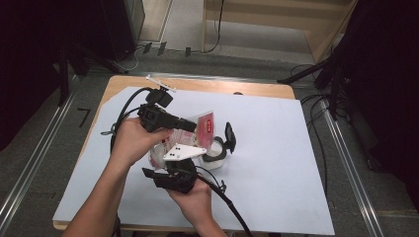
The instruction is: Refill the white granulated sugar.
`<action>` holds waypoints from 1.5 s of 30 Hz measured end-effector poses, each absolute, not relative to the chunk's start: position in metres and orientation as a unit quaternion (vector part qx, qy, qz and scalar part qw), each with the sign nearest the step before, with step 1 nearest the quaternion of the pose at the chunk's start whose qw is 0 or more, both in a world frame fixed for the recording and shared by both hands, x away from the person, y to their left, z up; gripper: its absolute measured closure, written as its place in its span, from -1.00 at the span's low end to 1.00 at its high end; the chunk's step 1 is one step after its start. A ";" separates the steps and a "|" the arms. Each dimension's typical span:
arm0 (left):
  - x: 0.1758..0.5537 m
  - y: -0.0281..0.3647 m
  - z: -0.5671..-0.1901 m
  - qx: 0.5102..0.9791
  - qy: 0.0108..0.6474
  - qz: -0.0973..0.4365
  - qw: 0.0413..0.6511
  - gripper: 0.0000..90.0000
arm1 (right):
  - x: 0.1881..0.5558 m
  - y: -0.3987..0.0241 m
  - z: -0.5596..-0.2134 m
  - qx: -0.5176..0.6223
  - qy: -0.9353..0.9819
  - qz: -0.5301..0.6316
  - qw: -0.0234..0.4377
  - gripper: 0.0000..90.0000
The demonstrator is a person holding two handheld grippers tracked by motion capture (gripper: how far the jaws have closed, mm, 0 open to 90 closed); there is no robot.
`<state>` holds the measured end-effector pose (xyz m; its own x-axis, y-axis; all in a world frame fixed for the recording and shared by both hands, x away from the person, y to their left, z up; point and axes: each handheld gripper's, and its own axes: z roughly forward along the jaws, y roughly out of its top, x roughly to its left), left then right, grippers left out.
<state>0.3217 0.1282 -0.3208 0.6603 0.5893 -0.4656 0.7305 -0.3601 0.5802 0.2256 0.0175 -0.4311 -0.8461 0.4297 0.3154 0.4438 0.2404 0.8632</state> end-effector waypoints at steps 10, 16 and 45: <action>0.322 0.128 -0.321 0.818 0.407 -0.094 0.395 0.81 | 0.225 0.017 -0.430 -0.277 -0.788 -0.549 0.004 0.41; 0.323 0.127 -0.322 0.818 0.405 -0.096 0.396 0.81 | 0.225 0.016 -0.430 -0.278 -0.787 -0.551 0.005 0.41; 0.323 0.123 -0.323 0.819 0.399 -0.096 0.401 0.80 | 0.220 0.014 -0.429 -0.283 -0.785 -0.550 -0.022 0.41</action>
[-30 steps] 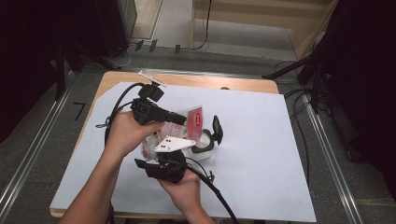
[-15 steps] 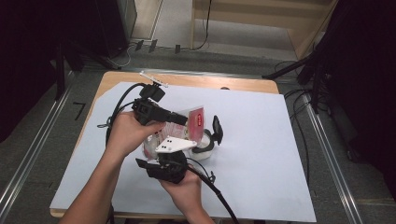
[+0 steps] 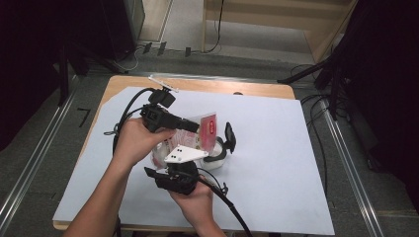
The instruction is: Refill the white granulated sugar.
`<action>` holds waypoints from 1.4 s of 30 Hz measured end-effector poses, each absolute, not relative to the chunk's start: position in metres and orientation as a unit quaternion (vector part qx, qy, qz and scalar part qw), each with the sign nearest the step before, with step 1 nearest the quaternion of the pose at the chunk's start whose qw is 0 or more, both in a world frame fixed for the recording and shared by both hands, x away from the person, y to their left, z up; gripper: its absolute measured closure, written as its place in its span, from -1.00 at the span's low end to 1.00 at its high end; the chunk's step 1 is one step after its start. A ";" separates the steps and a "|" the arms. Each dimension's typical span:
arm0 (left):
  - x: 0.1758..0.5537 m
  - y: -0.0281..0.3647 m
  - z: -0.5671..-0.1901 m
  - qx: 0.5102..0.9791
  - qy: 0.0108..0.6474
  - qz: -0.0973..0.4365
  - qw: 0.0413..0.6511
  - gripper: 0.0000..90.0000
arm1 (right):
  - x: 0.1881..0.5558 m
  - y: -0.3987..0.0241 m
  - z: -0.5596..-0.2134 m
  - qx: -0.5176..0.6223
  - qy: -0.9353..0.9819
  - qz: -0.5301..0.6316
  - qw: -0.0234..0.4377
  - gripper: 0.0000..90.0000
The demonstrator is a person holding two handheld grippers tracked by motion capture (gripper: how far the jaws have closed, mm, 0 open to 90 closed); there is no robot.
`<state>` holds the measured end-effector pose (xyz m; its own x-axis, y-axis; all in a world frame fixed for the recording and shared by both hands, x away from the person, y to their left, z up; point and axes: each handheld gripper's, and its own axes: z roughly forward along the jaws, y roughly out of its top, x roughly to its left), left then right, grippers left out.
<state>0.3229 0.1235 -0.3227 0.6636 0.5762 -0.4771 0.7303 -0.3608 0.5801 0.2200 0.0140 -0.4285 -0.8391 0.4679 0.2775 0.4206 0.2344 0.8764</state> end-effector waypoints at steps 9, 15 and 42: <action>0.322 0.122 -0.323 0.820 0.399 -0.096 0.399 0.81 | 0.220 0.014 -0.429 0.285 0.784 0.552 0.020 0.41; 0.322 0.122 -0.323 0.822 0.396 -0.096 0.398 0.81 | 0.220 0.014 -0.430 0.286 0.783 0.553 0.023 0.41; 0.317 0.120 -0.317 0.821 0.389 -0.070 0.413 0.84 | 0.221 0.012 -0.427 0.288 0.776 0.560 0.029 0.41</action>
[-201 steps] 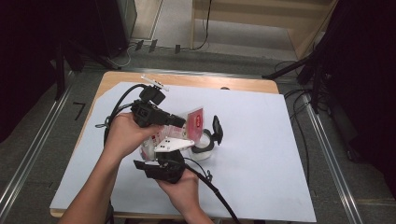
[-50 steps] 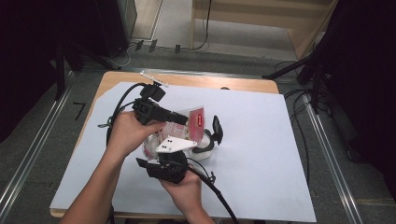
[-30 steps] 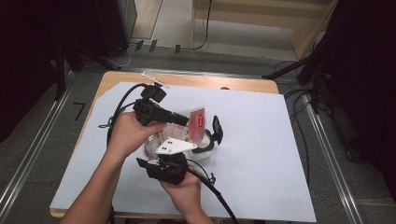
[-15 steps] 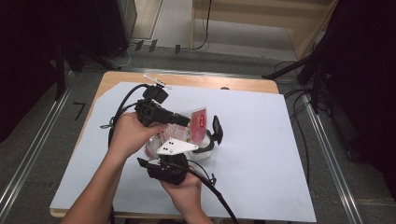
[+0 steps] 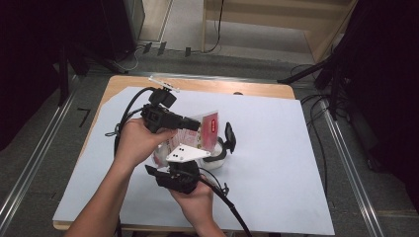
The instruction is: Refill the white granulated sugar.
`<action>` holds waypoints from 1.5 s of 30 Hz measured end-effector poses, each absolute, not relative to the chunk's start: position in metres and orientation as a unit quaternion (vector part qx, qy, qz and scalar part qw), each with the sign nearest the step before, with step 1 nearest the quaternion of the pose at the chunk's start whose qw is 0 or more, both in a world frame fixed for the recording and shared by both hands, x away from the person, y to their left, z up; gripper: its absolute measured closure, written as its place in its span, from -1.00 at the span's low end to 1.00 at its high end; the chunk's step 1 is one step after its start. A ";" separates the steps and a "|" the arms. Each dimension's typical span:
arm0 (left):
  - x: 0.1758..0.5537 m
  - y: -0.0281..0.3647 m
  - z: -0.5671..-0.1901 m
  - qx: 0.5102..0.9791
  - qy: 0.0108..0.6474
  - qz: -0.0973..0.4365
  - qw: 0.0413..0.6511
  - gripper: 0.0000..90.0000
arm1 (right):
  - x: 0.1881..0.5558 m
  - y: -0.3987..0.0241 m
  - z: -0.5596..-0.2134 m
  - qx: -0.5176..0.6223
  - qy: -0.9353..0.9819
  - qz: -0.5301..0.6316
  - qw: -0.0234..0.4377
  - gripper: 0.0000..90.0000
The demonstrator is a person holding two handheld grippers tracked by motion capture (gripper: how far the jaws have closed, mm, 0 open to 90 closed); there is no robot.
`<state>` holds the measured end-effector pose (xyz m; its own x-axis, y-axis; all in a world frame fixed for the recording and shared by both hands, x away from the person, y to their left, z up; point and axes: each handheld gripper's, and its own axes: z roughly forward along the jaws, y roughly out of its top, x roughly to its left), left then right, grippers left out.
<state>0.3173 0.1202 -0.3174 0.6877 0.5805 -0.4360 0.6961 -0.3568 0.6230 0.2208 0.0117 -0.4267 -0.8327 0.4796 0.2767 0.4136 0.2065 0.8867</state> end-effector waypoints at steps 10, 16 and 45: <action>0.317 0.124 -0.315 0.819 0.391 -0.058 0.417 0.85 | 0.224 0.016 -0.424 0.286 0.778 0.559 0.024 0.41; 0.316 0.123 -0.314 0.820 0.394 -0.044 0.412 0.85 | 0.226 0.017 -0.425 0.287 0.777 0.559 0.019 0.40; 0.326 0.130 -0.320 0.810 0.411 -0.056 0.415 0.84 | 0.232 0.021 -0.421 0.286 0.787 0.546 0.007 0.42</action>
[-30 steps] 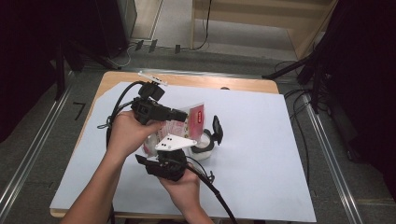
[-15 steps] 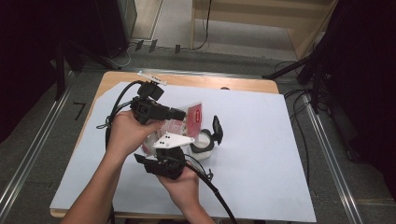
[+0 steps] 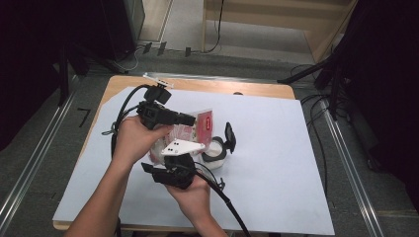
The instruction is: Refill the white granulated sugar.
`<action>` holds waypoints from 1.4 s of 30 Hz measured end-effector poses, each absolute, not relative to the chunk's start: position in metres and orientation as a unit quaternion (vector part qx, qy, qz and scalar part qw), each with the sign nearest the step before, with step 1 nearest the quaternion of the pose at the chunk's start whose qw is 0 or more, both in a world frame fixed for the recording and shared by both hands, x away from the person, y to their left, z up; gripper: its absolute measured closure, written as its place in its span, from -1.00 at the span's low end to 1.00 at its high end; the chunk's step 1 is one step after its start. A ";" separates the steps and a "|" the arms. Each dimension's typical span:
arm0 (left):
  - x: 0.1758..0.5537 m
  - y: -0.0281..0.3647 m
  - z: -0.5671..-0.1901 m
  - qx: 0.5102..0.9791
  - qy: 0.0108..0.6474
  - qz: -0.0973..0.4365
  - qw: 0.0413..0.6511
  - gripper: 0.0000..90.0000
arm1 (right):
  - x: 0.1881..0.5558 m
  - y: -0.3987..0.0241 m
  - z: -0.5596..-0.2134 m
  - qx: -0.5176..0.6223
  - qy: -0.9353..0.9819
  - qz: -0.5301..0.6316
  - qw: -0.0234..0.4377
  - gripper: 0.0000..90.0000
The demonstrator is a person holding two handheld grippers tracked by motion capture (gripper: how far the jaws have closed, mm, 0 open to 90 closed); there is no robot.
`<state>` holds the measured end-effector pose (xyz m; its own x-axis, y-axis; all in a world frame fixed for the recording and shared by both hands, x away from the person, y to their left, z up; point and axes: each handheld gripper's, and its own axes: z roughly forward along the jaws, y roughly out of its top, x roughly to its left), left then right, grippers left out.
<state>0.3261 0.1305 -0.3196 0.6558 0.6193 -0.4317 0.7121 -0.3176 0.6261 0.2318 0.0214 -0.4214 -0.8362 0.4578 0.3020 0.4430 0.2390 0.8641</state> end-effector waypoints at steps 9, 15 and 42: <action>0.329 0.132 -0.324 0.806 0.414 -0.066 0.417 0.84 | 0.232 0.021 -0.422 0.287 0.791 0.541 0.007 0.42; 0.330 0.129 -0.327 0.807 0.414 -0.070 0.415 0.85 | 0.231 0.018 -0.425 0.290 0.791 0.539 0.008 0.42; 0.332 0.127 -0.330 0.803 0.413 -0.094 0.419 0.82 | 0.226 0.015 -0.422 0.300 0.792 0.531 0.010 0.39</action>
<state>0.3321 0.1269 -0.3298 0.6408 0.5847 -0.4975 0.7426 -0.3079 0.5947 0.2258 0.0146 -0.4222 -0.8199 0.4860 0.3027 0.4646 0.2558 0.8478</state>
